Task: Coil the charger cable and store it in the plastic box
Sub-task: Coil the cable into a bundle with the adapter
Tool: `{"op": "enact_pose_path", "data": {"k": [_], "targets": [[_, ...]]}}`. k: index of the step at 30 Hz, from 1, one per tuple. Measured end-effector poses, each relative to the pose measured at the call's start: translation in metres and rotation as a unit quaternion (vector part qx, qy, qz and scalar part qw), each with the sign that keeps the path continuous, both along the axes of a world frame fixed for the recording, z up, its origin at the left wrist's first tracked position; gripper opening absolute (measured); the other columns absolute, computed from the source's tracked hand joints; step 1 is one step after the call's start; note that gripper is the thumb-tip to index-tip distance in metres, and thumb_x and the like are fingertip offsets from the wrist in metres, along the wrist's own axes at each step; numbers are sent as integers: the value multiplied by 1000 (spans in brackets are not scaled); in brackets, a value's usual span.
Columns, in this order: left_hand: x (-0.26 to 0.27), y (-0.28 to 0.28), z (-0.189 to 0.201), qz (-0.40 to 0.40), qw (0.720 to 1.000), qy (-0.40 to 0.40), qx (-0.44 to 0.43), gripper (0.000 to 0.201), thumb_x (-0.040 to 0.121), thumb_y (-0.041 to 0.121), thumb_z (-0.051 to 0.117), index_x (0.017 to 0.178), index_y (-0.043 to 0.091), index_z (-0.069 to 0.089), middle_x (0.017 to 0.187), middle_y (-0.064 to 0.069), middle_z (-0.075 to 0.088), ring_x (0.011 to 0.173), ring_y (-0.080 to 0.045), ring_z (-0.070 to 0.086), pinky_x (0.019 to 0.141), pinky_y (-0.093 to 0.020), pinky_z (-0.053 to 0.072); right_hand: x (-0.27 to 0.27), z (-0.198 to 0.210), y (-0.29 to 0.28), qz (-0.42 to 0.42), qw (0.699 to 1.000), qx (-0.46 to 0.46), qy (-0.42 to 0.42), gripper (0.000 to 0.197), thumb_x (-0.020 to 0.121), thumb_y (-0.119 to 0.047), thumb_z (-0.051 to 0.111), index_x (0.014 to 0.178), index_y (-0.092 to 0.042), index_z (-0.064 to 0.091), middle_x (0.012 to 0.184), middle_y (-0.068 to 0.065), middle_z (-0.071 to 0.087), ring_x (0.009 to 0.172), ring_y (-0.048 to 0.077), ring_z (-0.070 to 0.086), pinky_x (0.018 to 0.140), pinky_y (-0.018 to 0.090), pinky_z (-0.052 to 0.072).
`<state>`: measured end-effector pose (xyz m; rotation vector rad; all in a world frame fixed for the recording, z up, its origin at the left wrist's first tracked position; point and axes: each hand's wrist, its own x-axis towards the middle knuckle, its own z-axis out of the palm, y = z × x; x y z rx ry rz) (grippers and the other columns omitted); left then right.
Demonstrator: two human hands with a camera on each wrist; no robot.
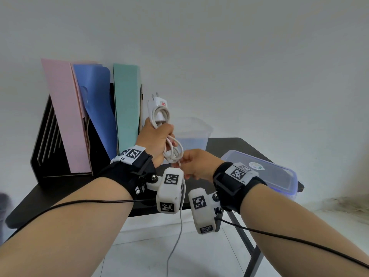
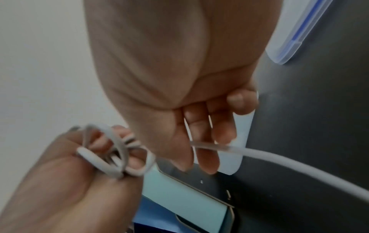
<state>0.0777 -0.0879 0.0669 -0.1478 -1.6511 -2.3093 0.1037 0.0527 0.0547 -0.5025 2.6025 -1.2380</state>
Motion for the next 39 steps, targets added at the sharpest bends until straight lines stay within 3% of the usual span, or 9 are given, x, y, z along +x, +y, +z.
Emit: {"op": "enact_pose_path", "data": {"k": [3, 6, 9, 13, 17, 22, 25, 29, 39], "targets": [[4, -1, 5, -26, 999, 7, 36, 19, 82, -5, 47, 69, 8, 44, 52, -6, 40, 39, -15, 42, 53, -32, 52, 2, -5, 0, 9, 999, 41, -8, 5, 84, -14, 63, 86, -13, 67, 40, -15, 56, 36, -2, 43, 47, 17, 36], [6, -2, 7, -35, 996, 1, 81, 15, 88, 0, 48, 78, 10, 44, 58, -7, 40, 41, -17, 49, 69, -43, 56, 1, -6, -1, 6, 998, 50, -21, 11, 86, -13, 59, 76, -16, 62, 38, -16, 56, 32, -2, 42, 46, 18, 35], [3, -9, 9, -10, 997, -8, 82, 12, 89, 4, 50, 88, 13, 42, 54, -2, 43, 37, -15, 46, 56, -36, 55, 1, -9, 0, -8, 997, 72, -18, 22, 83, -9, 57, 66, -22, 59, 47, -15, 61, 41, 1, 46, 48, 19, 37], [0, -20, 12, 17, 997, -15, 76, 18, 86, 3, 49, 76, 14, 39, 43, 4, 41, 31, -12, 33, 41, -22, 38, 0, -20, 9, -30, 992, 119, -11, 18, 80, -9, 57, 67, -21, 60, 78, 0, 68, 54, 10, 51, 59, 22, 46], [0, -25, 6, 6, 995, -29, 100, 18, 83, 2, 48, 76, 14, 38, 45, 4, 39, 32, -11, 27, 39, -19, 30, 0, -26, 17, -51, 989, 138, -30, 13, 83, -9, 56, 73, -17, 56, 76, 6, 69, 59, 14, 56, 52, 20, 44], [-1, -28, -3, 4, 993, -43, 113, 16, 84, 5, 50, 77, 13, 39, 45, 4, 41, 32, -10, 29, 39, -19, 31, -2, -15, 21, -62, 966, 245, -49, 11, 85, -2, 52, 90, -8, 60, 92, 16, 74, 80, 25, 69, 85, 36, 58], [1, -30, -3, 8, 992, -46, 116, 16, 84, 5, 50, 76, 14, 40, 45, 4, 41, 32, -10, 29, 38, -19, 31, -4, -11, 25, -59, 955, 291, -13, 18, 87, -2, 54, 102, 0, 64, 99, 14, 74, 87, 25, 70, 85, 36, 57], [3, -35, 0, 38, 994, -38, 91, 17, 86, 4, 51, 76, 15, 43, 45, 4, 40, 32, -9, 29, 38, -18, 30, -6, -8, 32, -96, 979, 160, 83, 13, 88, -3, 49, 82, -15, 50, 72, 0, 66, 59, 14, 59, 57, 20, 47], [2, -43, -18, 26, 996, -76, 28, 16, 84, -1, 52, 81, 11, 42, 61, -8, 34, 30, -10, 29, 37, -18, 29, -2, 14, 34, -79, 982, 34, 169, 17, 87, -12, 59, 77, -25, 62, 72, -4, 60, 60, 8, 50, 70, 25, 46]]}}
